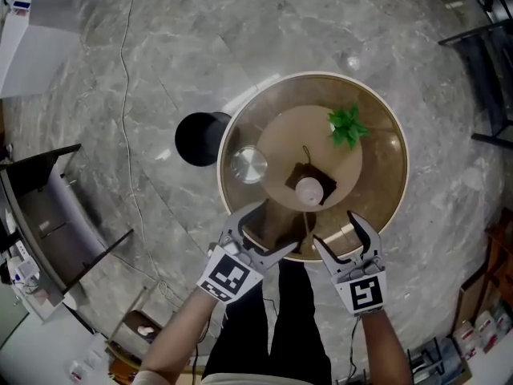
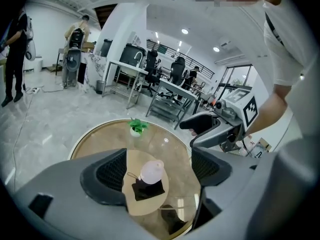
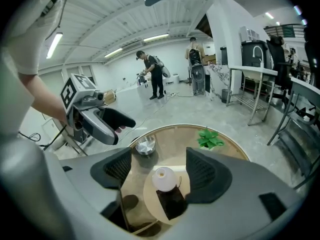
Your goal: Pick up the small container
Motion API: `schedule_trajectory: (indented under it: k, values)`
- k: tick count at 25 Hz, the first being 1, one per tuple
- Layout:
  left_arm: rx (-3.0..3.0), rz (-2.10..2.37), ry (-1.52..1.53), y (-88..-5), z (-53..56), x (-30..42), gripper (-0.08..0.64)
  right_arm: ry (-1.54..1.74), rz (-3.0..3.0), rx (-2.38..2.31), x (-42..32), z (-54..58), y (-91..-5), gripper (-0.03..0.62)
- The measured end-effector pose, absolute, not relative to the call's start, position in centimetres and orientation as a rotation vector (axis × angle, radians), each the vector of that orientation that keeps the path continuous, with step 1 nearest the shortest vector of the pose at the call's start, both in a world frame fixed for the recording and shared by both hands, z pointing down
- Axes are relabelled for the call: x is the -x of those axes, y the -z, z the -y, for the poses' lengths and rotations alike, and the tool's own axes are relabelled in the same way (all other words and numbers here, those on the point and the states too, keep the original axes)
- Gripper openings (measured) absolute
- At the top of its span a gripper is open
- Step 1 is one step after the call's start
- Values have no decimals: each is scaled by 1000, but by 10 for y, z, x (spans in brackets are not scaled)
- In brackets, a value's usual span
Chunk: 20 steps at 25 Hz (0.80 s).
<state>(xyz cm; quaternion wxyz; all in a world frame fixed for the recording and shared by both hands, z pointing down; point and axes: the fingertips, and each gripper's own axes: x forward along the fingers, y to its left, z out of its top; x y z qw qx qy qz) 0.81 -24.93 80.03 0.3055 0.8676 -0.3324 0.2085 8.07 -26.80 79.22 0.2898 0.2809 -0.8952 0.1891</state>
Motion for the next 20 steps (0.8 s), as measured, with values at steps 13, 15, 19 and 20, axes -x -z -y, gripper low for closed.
schedule_trajectory:
  k: [13,15,19,20]
  values:
    - [-2293,801,-599,-891,233,-23,419,-439,2382,-640,-63,259,-890,336]
    - [-2279,789,-583,-900,232,-23,420,-431,2381,-621,-61,258,-900,325]
    - [-2229,768,-534,-914,231,-21,419,-416,2375,-596,-58,257,-915,298]
    - [-2216,762,-522,-918,230,-21,419,-410,2376,-591,-57,257,-918,290]
